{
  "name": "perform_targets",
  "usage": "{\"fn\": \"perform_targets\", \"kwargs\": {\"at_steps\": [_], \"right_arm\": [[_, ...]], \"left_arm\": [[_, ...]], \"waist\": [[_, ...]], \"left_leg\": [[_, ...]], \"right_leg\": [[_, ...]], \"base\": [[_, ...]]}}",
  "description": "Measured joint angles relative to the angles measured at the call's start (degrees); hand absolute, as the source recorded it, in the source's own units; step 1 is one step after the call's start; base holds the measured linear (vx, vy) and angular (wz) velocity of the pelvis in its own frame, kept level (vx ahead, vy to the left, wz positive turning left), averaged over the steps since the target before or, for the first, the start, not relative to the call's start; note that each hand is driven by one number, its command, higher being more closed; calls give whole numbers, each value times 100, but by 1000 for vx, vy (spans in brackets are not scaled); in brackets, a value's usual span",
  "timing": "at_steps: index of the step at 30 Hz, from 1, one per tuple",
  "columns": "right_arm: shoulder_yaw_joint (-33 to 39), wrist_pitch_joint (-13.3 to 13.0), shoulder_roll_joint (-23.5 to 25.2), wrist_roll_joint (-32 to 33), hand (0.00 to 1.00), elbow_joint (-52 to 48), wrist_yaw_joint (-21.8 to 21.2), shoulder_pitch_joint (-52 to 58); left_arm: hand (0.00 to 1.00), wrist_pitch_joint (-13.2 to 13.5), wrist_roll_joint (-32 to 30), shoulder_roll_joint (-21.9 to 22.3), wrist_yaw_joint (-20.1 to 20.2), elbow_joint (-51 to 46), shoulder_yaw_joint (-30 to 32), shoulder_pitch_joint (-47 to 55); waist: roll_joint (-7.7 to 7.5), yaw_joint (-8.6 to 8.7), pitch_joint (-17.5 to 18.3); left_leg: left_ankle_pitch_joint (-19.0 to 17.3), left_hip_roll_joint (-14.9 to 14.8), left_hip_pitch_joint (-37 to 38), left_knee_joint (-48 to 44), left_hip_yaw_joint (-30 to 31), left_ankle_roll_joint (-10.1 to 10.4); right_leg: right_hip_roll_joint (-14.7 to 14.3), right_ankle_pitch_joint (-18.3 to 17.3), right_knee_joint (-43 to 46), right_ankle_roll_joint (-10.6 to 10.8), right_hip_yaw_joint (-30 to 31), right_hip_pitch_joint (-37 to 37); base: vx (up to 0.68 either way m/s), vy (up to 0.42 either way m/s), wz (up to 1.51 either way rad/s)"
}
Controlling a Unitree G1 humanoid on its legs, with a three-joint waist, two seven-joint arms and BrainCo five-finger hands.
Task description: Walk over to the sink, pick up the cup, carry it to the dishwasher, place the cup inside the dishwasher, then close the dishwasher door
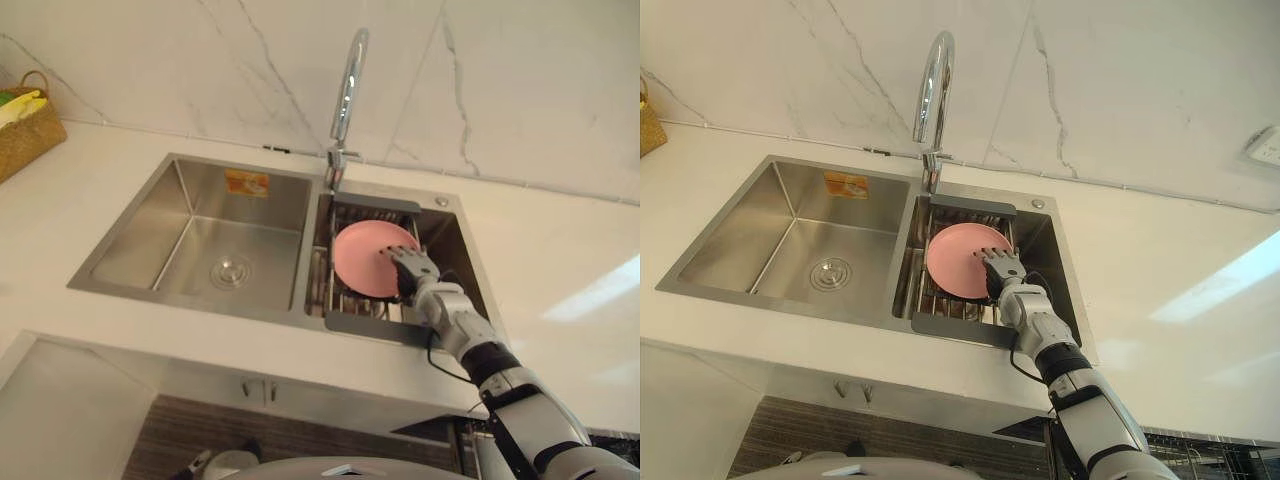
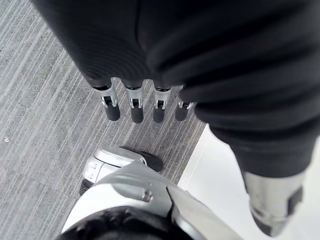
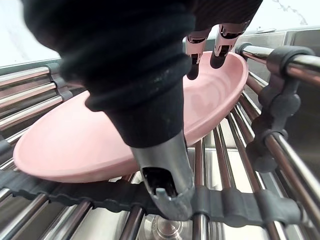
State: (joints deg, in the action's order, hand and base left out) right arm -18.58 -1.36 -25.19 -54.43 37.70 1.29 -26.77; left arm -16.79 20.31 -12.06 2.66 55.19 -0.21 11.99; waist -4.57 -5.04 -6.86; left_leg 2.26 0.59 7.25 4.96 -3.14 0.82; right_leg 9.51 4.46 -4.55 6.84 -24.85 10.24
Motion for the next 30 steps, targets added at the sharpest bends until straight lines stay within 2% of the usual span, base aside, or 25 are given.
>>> {"fn": "perform_targets", "kwargs": {"at_steps": [8, 11, 15, 20, 23, 30], "right_arm": [[-193, 10, 3, 1, 0, 430, 170, -190], [-303, 36, 2, 1, 0, 479, 442, -190], [-328, 22, 15, -4, 0, 659, 1053, -115], [-328, -216, 18, -217, 0, 740, 1716, -52], [-326, -243, 19, -225, 0, 812, 2064, -53], [-306, -237, 3, -207, 0, 811, 2164, -60]], "left_arm": [[0, 1, 30, -17, 11, 17, -2, -16], [0, 1, 25, -23, 13, 66, -2, -46], [0, 10, 8, -25, 14, 67, 0, -74], [0, 66, -37, -21, 33, 108, 4, -92], [0, 120, -41, -8, 33, 123, 4, -92], [0, 189, -123, 32, 33, 121, 10, -96]], "waist": [[-31, -10, -3], [-34, -18, -4], [-48, -55, -37], [-45, -25, -59], [-24, -13, -72], [40, -55, -113]], "left_leg": [[5, 3, 33, 3, 88, 38], [2, -5, 49, 3, 96, 44], [-21, -1, 48, 3, 53, 17], [-27, 4, 48, 2, 14, 32], [-2, 2, 49, 2, 15, -1], [1, 2, 84, 2, 24, 1]], "right_leg": [[0, -40, 0, -35, -90, 87], [-4, -65, -1, -40, -109, 119], [9, -83, 0, -15, -109, 123], [18, -57, 0, 0, -107, 117], [13, -52, 0, 10, -110, 115], [11, -59, 1, 16, -118, 151]], "base": [[-20, -1, 6], [-32, 1, 5], [0, 0, 0], [22, 6, -1], [0, 0, 0], [0, 0, 0]]}}
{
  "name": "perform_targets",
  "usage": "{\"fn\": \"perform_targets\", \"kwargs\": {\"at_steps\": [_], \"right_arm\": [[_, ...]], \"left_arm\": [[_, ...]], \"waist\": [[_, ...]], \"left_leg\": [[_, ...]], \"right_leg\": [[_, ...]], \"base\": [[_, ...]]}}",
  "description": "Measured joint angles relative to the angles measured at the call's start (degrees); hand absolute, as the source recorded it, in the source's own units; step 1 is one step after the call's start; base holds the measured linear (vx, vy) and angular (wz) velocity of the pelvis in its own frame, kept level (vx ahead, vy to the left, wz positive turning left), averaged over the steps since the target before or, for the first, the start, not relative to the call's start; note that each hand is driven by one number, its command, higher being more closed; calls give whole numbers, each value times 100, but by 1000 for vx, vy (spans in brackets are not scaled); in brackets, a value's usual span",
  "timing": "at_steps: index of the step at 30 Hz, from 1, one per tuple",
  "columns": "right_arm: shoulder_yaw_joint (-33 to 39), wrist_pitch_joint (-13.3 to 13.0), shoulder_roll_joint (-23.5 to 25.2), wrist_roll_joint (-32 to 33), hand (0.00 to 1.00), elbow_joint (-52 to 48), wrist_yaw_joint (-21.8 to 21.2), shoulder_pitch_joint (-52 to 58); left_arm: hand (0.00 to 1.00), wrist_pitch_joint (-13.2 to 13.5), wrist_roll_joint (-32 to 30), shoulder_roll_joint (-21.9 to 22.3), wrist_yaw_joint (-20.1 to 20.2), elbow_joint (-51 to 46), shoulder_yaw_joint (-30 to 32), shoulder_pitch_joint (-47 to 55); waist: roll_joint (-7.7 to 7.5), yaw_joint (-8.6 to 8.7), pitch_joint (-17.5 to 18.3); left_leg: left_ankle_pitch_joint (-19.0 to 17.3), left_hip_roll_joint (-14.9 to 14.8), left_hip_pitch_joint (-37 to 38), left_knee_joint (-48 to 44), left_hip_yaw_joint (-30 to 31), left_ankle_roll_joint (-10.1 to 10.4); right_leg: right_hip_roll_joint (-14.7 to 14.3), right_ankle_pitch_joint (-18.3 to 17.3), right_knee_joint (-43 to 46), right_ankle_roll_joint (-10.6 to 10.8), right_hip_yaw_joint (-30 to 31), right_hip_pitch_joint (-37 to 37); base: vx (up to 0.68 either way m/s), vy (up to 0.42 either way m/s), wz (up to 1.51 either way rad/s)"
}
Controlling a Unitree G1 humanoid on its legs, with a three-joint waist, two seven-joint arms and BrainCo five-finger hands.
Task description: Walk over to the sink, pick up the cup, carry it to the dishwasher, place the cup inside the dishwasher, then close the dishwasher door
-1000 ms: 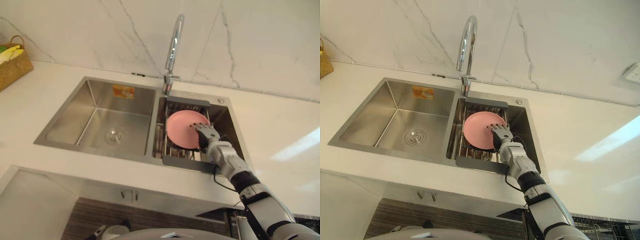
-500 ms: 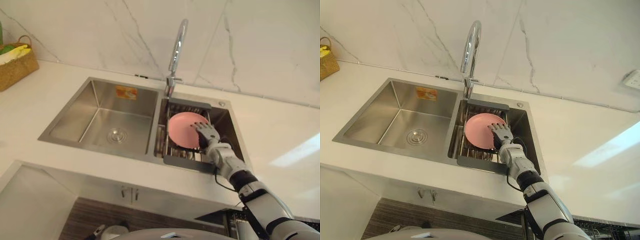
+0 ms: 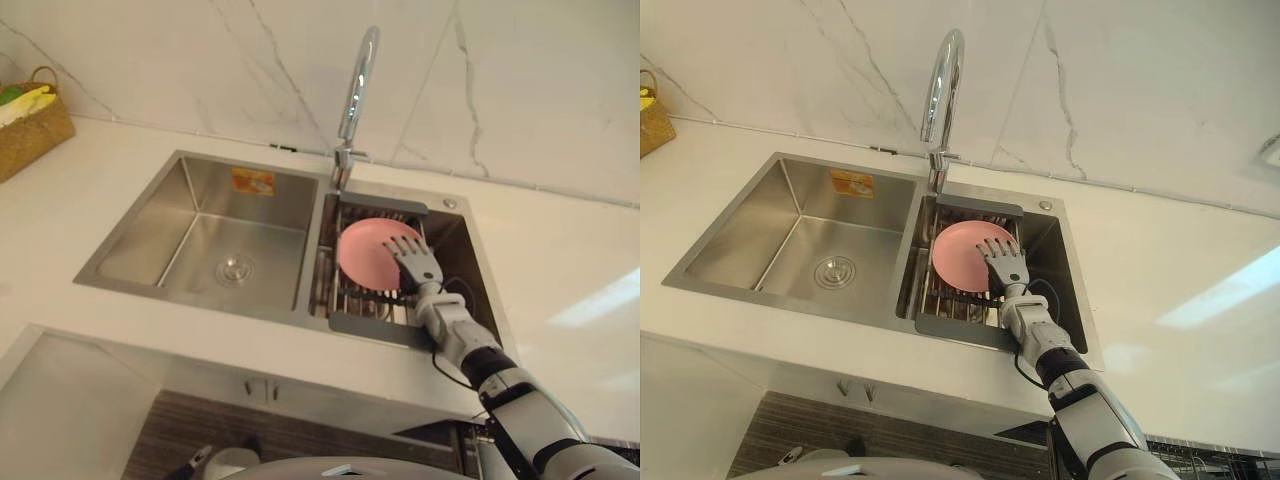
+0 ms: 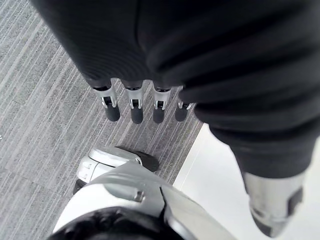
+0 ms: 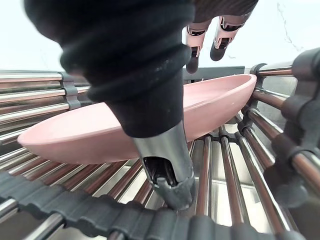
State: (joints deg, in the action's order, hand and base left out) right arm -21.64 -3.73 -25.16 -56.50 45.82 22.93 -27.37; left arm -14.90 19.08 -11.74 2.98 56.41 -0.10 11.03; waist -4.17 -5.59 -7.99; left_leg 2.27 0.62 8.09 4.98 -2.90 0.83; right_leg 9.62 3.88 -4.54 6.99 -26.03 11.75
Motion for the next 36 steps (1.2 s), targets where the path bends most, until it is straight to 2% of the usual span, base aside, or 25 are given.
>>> {"fn": "perform_targets", "kwargs": {"at_steps": [7, 16, 23, 36], "right_arm": [[62, -103, -13, 111, 0, -4, 181, -42], [201, -110, -24, 336, 0, -238, 485, -42], [233, -127, -29, 464, 0, -268, 518, -41], [243, -78, -155, 550, 0, -429, 534, -37]], "left_arm": [[0, 45, -122, 43, -13, -1, 5, 1], [0, 230, -124, 135, -346, -37, 190, 99], [0, 233, 117, 163, -396, -73, 289, 163], [0, 230, 93, 217, -376, -82, 355, 171]], "waist": [[69, -1, -44], [159, 85, -106], [159, 91, -106], [248, 101, -164]], "left_leg": [[3, 0, -6, 0, 23, 14], [-11, -2, -38, 0, 43, 35], [30, -4, -95, -1, 68, 18], [37, -7, -146, -1, 125, 51]], "right_leg": [[0, -19, 0, -20, -14, 5], [-3, -15, 0, -10, -31, -19], [-3, -10, 26, -5, -53, -69], [-1, -14, 40, -15, -129, -83]], "base": [[0, 0, 0], [0, 0, 0], [0, 0, 1], [-1, 0, 2]]}}
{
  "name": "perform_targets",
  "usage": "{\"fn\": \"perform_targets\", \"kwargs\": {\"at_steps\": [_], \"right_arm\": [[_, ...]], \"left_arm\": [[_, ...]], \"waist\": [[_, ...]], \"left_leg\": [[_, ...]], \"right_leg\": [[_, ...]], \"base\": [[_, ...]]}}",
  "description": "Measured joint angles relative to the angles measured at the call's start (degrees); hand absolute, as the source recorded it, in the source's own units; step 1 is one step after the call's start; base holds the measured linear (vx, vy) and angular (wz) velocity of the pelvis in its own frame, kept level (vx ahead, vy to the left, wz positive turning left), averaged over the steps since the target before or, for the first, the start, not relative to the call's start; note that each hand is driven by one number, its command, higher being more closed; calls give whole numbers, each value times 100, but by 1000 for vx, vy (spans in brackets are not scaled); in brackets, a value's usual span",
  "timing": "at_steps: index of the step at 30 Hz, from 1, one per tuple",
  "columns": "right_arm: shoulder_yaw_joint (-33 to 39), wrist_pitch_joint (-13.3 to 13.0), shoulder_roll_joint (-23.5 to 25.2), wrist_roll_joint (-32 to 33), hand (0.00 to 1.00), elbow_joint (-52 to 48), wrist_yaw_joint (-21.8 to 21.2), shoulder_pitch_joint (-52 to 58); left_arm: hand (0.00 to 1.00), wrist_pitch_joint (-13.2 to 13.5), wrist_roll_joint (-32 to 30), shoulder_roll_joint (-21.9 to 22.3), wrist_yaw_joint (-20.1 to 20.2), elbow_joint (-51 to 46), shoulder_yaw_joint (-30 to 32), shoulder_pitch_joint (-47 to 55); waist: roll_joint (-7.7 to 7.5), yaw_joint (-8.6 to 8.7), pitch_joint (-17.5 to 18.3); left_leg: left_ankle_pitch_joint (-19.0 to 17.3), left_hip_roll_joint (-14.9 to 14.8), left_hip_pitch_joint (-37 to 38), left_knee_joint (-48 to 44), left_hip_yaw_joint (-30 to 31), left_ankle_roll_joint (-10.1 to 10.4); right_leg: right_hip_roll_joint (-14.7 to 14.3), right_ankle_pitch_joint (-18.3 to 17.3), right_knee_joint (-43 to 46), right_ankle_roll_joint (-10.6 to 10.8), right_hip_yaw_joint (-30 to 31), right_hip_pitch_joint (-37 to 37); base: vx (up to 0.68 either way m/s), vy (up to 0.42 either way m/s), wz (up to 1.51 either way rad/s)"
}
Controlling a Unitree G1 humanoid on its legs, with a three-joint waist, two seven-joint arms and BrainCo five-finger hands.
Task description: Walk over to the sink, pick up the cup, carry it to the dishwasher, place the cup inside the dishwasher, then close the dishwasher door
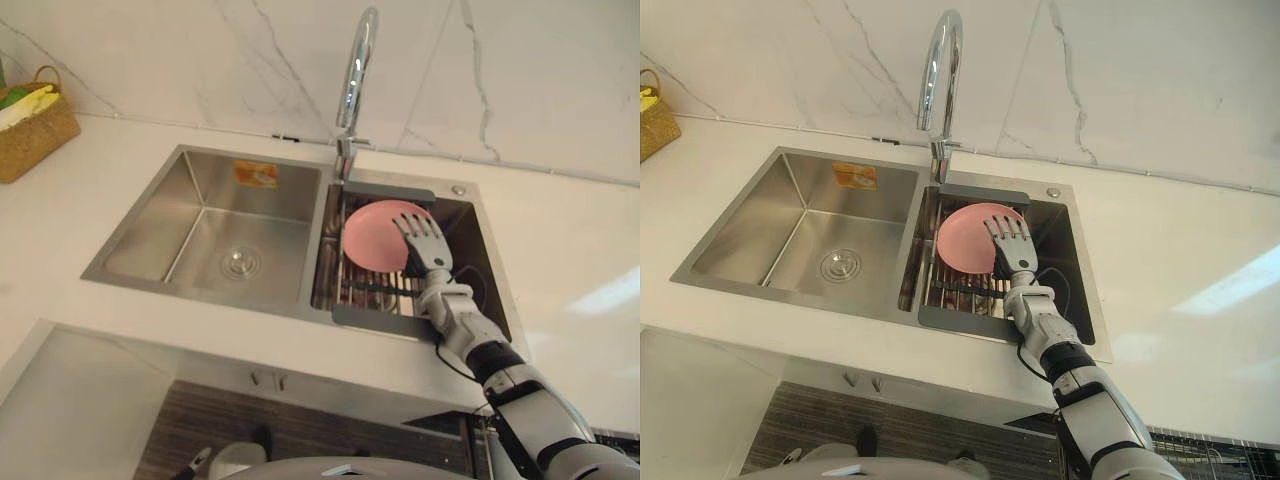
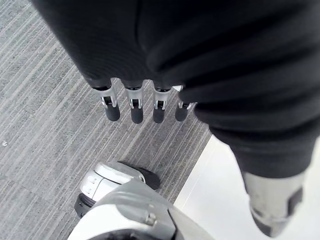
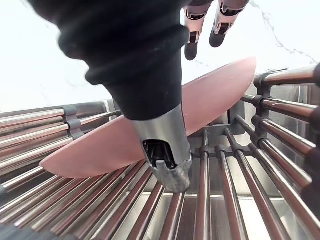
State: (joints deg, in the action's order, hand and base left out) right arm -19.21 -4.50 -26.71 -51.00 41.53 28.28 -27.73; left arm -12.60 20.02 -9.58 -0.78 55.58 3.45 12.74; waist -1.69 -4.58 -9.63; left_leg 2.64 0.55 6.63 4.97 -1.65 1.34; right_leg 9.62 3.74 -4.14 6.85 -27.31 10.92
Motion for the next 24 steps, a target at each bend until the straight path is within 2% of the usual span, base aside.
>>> {"fn": "perform_targets", "kwargs": {"at_steps": [1, 2, 6, 9, 15, 19, 24], "right_arm": [[-2, 26, -7, 0, 0, 0, -7, 0], [-42, 103, -43, 0, 100, -5, -14, 0], [-73, 133, -86, -9, 100, -5, -81, 0], [-81, 66, -110, -38, 100, -4, -202, -1], [-113, -50, -138, -120, 100, 3, -165, -1], [-156, -181, -137, -147, 100, 2, -53, -23], [-283, -302, -135, -343, 100, -7, -9, -76]], "left_arm": [[0, 0, -1, 0, 0, 0, 0, 0], [0, 1, -2, 0, 1, -3, -1, 0], [0, 1, -1, -1, 8, -8, -2, 1], [0, -1, -3, -3, 11, -9, -4, 1], [0, 1, -9, -3, 20, -8, -10, 1], [0, 2, -21, -3, 26, -8, -15, 8], [0, 1, -138, 12, 48, -8, -20, 45]], "waist": [[0, 0, 0], [0, -3, 0], [0, -8, 0], [-1, -11, 1], [0, -20, 0], [7, -118, -3], [4, -161, -5]], "left_leg": [[0, 0, -1, 0, 1, 0], [1, 1, -2, 0, 2, -1], [6, 1, -18, 0, 4, -3], [26, 0, -50, 0, 6, -6], [66, 1, -56, 0, 14, -14], [73, 6, -65, 0, 20, -12], [76, 19, -87, 0, 41, -15]], "right_leg": [[0, 5, 1, 3, -2, -1], [0, 5, 1, 4, -4, -1], [1, 6, 5, 5, -6, -22], [1, 21, 11, 1, -6, -58], [2, 50, 12, -11, -9, -63], [9, 39, 9, -5, -15, -64], [22, 63, 8, 5, -40, -70]], "base": [[0, 0, 0], [0, 0, 0], [0, 0, 0], [0, 0, 0], [0, 0, 0], [0, 0, 0], [0, 0, 2]]}}
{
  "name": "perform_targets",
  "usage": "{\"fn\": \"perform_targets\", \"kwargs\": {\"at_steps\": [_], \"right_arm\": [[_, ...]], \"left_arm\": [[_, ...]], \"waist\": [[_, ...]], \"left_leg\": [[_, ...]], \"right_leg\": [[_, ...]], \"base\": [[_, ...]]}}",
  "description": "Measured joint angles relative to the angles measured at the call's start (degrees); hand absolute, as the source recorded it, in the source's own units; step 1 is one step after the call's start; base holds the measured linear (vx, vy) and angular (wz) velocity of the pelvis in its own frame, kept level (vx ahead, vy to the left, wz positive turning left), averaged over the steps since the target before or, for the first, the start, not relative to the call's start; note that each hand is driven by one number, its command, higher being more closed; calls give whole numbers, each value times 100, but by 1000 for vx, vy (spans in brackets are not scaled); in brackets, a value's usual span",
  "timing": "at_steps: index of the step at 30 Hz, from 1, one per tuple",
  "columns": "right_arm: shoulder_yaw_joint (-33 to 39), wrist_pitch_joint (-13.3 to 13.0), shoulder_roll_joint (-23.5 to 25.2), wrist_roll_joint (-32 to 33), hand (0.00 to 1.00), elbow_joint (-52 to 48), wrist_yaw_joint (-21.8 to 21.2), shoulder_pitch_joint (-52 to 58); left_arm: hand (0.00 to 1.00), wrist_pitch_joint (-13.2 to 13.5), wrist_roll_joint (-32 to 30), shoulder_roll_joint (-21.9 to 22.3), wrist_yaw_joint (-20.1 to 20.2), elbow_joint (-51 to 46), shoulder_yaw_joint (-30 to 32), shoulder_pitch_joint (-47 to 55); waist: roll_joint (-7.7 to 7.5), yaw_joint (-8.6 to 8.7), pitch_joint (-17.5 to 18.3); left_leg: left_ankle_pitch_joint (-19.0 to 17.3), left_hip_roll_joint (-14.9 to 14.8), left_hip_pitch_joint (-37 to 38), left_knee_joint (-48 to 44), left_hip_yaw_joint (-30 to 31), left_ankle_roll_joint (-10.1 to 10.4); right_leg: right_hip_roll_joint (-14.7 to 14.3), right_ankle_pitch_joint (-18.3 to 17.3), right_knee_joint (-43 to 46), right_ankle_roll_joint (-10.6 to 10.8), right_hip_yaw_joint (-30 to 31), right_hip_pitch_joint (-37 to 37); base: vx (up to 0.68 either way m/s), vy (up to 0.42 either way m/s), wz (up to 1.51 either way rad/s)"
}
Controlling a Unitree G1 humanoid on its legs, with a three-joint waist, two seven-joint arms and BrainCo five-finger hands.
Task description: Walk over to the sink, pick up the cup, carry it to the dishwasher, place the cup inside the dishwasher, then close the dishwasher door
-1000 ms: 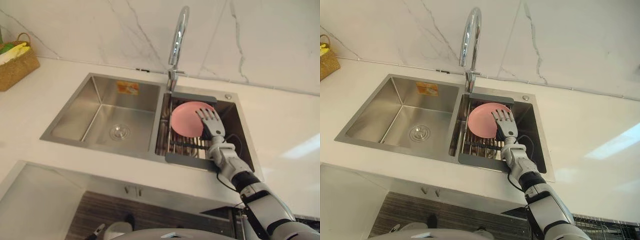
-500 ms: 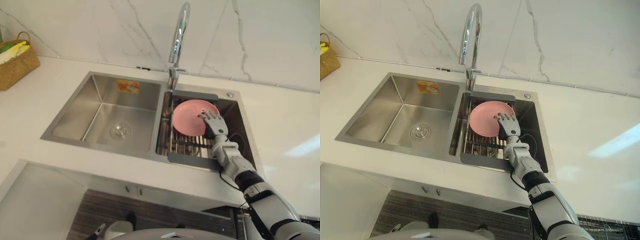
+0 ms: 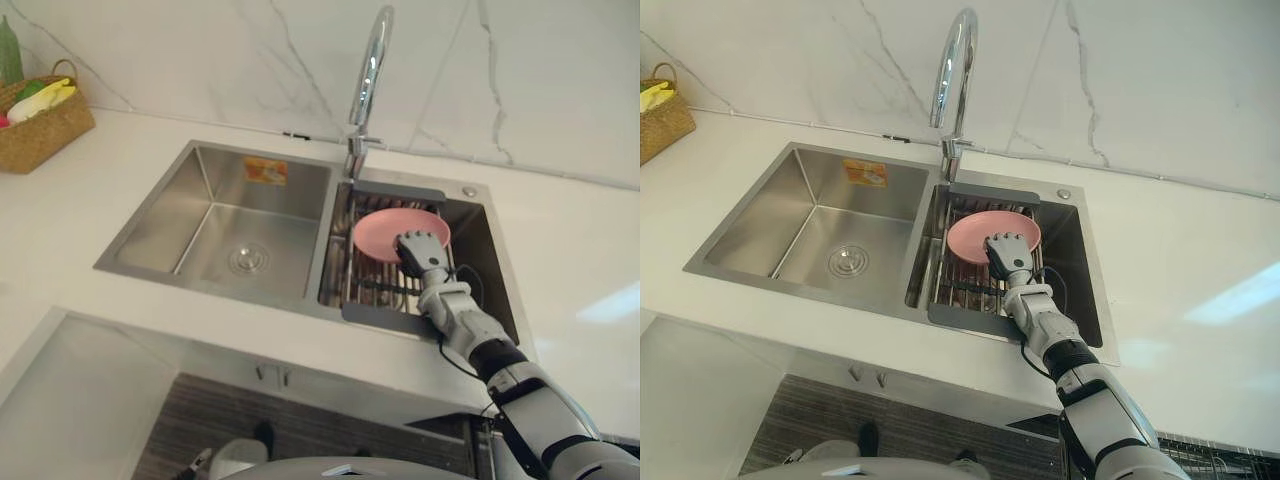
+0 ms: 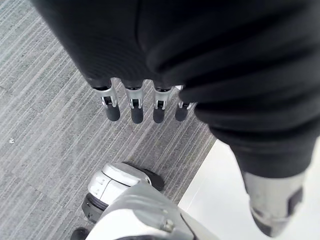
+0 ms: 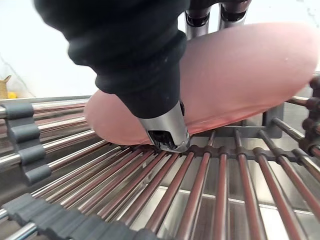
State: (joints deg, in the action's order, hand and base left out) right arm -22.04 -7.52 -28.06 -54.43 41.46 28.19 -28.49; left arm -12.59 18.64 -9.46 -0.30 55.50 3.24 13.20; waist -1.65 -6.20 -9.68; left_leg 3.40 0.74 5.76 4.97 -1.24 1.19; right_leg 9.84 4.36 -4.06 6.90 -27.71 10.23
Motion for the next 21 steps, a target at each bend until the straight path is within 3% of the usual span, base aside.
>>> {"fn": "perform_targets", "kwargs": {"at_steps": [8, 14, 21], "right_arm": [[0, -130, -18, -140, 100, -5, 87, -34], [-14, -342, -293, -411, 100, -28, 91, -147], [-14, -344, -564, -440, 100, -550, 200, -149]], "left_arm": [[0, 0, -75, 5, 67, -5, -4, 24], [0, -1, -77, 33, 69, -51, -5, 117], [0, -2, -77, 34, 70, -84, -2, 136]], "waist": [[-3, 6, -1], [-7, 21, -3], [-14, 56, -7]], "left_leg": [[26, 1, 1, 0, -1, -33], [21, 2, 2, 0, -16, -26], [13, 0, 6, 0, -59, -14]], "right_leg": [[2, 5, 0, -1, 0, -2], [5, 16, -7, -4, 15, -5], [1, 51, -35, -9, 69, -15]], "base": [[0, 0, 0], [0, 0, 0], [0, 0, -3]]}}
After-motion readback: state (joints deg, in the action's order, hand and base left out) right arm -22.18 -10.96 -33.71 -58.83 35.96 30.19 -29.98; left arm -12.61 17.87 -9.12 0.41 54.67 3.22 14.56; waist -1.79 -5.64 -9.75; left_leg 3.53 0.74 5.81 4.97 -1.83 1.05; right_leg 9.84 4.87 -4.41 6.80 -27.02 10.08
